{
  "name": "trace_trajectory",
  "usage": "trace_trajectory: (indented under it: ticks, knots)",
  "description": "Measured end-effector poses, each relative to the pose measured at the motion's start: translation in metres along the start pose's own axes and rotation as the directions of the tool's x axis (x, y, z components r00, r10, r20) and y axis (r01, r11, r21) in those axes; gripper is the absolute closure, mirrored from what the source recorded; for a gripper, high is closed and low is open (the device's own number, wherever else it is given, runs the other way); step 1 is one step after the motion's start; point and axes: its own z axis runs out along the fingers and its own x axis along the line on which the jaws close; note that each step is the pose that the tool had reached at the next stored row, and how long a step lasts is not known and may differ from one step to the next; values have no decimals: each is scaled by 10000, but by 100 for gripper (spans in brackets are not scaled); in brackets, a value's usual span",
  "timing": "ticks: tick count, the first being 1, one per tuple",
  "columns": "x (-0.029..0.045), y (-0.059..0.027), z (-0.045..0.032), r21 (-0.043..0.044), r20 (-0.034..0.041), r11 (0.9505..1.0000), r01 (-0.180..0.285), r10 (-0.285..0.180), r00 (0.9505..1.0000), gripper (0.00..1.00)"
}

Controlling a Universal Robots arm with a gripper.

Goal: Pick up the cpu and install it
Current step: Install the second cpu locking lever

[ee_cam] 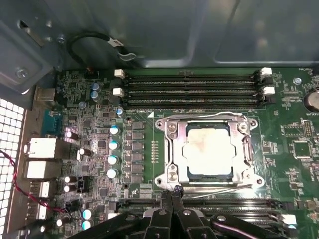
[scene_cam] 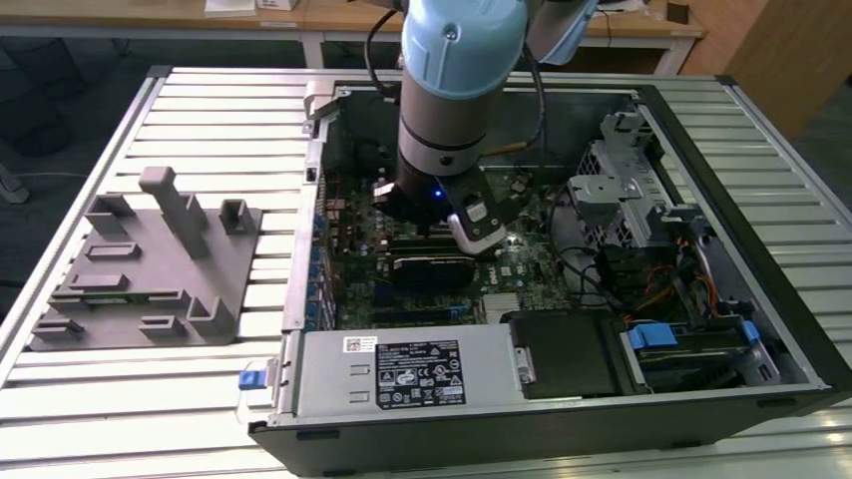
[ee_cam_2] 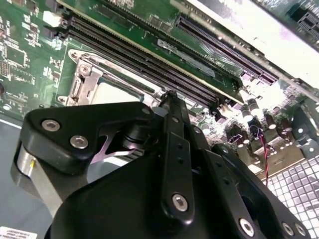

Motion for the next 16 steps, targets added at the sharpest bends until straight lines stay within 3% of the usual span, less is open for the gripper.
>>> trace_trajectory:
  ticks: [3, 16]
  knots:
    - [18, -16, 21, -119, -3, 9999, 4, -4, 10000, 89]
    - [77, -66, 105, -398, -9, 9992, 14, -14, 10000, 89]
